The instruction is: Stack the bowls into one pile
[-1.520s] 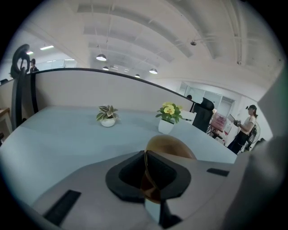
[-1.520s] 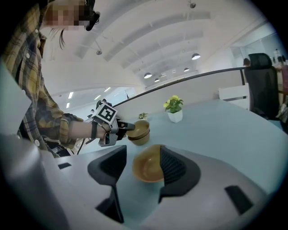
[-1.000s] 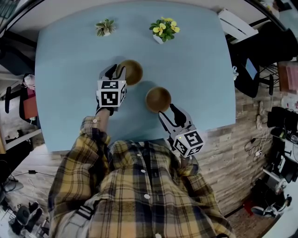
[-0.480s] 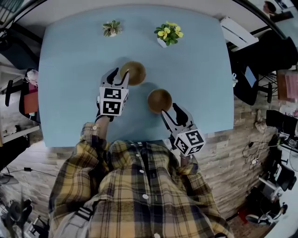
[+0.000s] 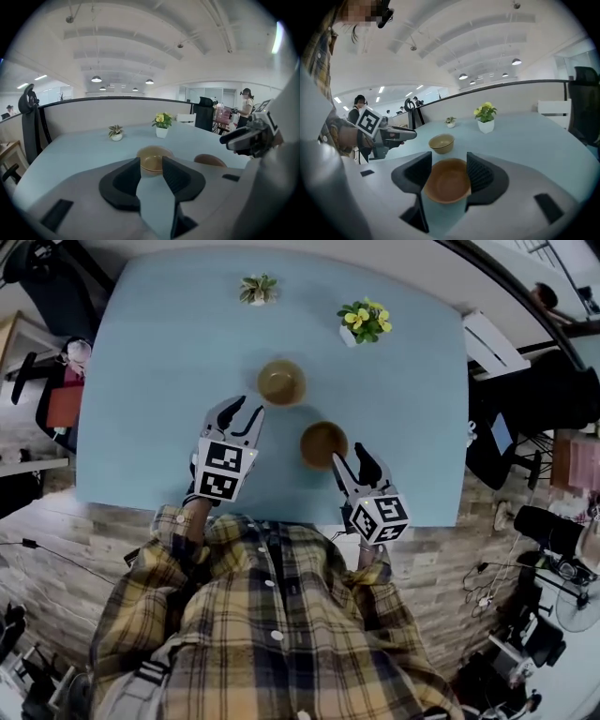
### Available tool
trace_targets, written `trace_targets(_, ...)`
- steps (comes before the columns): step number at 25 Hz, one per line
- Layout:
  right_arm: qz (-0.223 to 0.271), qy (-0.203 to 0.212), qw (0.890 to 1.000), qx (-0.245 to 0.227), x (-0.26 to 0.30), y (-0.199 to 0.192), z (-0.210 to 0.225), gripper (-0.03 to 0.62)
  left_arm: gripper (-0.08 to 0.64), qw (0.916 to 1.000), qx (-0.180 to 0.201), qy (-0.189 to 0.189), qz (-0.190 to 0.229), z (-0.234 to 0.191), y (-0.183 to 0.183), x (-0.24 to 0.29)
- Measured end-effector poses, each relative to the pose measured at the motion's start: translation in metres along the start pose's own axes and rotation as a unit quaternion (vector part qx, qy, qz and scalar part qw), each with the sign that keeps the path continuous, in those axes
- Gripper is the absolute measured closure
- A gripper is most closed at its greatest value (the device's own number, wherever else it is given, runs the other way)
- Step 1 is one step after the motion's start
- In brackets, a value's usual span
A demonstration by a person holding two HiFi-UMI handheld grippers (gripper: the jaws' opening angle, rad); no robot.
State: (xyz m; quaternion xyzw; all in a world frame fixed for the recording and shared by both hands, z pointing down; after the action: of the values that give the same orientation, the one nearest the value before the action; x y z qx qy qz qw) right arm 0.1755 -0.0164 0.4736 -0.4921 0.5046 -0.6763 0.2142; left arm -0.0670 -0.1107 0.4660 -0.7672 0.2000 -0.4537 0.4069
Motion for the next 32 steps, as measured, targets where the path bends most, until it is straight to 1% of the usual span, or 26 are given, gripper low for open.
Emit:
trace_targets(7, -0.054, -0.001, 0.999, 0.002, 0.011, -0.021, 0.013, 0.354, 0.441, 0.9996, -0.018, -0.01, -0.018, 0.011, -0.03, -0.028)
trace_targets(14, -0.087, 0.002, 0.996, 0.033, 0.02, -0.046, 0.02, 0.357, 0.465, 0.9993, -0.025, -0.019, -0.021, 0.021, -0.04, -0.04)
trace_targets(20, -0.103, 0.005, 0.993, 0.06, 0.027, -0.063, 0.019, 0.368, 0.489, 0.9991, -0.03, -0.019, -0.025, 0.023, -0.05, -0.048)
trace_targets(23, -0.109, 0.007, 0.992, 0.07, 0.029, -0.068, 0.017, 0.388, 0.512, 0.999, -0.031, -0.018, -0.028, 0.025, -0.055, -0.052)
trace_targets(26, -0.1, 0.003, 0.991, 0.091, 0.03, -0.07, 0.016, 0.401, 0.534, 0.9985, -0.038, -0.021, -0.034, 0.026, -0.06, -0.054)
trace_targets(28, -0.097, 0.001, 0.991, 0.095, 0.03, -0.07, 0.016, 0.415, 0.554, 0.9983, -0.041, -0.024, -0.034, 0.026, -0.062, -0.055)
trace_targets(30, -0.095, -0.001, 0.991, 0.094, 0.031, -0.069, 0.015, 0.452, 0.569, 0.9983, -0.04, -0.025, -0.034, 0.027, -0.063, -0.055)
trace_targets(32, -0.095, -0.004, 0.991, 0.091, 0.032, -0.069, 0.014, 0.51, 0.569, 0.9983, -0.039, -0.026, -0.034, 0.027, -0.064, -0.055)
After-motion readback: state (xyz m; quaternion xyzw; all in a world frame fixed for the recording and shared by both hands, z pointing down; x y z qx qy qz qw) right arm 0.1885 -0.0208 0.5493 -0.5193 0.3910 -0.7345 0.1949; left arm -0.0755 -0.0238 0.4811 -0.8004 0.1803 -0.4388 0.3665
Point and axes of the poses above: the fingertips, and each gripper's own axes: x forward along the fingers, z to its right, y out of its top, the point moved 6 cm from there along -x, backward along the fingers, and after that the axes turned 15 degrees about -x, right-handed, at the moved point
